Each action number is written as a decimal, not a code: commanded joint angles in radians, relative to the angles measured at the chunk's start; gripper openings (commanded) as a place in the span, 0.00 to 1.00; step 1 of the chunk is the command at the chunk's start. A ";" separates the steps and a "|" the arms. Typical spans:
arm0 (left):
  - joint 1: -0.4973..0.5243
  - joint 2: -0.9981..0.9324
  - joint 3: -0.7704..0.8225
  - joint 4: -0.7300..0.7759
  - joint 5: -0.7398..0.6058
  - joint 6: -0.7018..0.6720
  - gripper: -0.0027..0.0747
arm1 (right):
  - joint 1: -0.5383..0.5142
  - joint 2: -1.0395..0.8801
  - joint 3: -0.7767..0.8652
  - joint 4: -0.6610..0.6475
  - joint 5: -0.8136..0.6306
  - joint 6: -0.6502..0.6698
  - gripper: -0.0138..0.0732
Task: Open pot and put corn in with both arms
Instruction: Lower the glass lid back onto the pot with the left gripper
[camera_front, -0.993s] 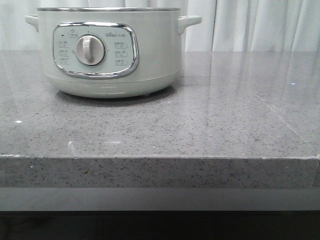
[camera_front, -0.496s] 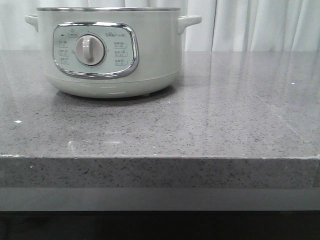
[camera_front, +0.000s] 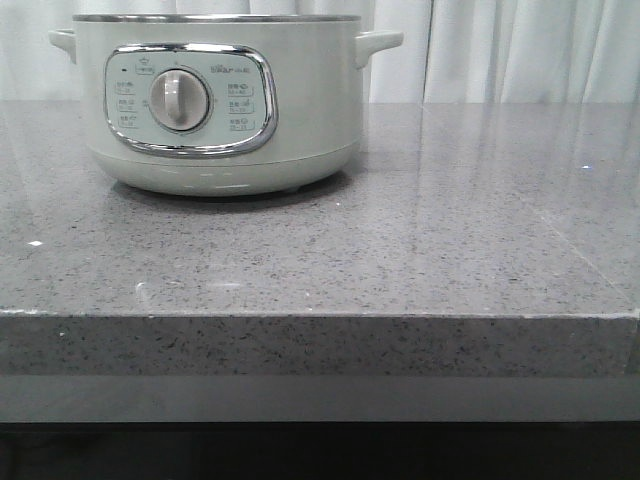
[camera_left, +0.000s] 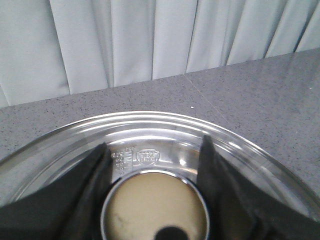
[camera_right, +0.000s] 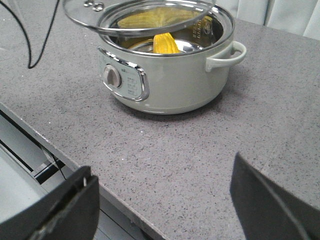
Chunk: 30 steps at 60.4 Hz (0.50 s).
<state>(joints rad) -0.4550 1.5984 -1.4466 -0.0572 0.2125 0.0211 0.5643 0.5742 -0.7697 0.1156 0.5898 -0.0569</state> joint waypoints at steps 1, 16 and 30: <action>-0.003 -0.014 -0.072 -0.004 -0.162 -0.007 0.30 | 0.000 -0.001 -0.025 0.001 -0.073 0.000 0.80; -0.003 0.053 -0.107 -0.004 -0.190 -0.007 0.30 | 0.000 -0.001 -0.025 0.001 -0.073 0.000 0.80; -0.003 0.072 -0.107 -0.004 -0.186 -0.009 0.30 | 0.000 -0.001 -0.025 0.001 -0.073 0.000 0.80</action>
<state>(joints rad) -0.4550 1.7251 -1.5029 -0.0572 0.1751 0.0211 0.5643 0.5742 -0.7697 0.1156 0.5898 -0.0569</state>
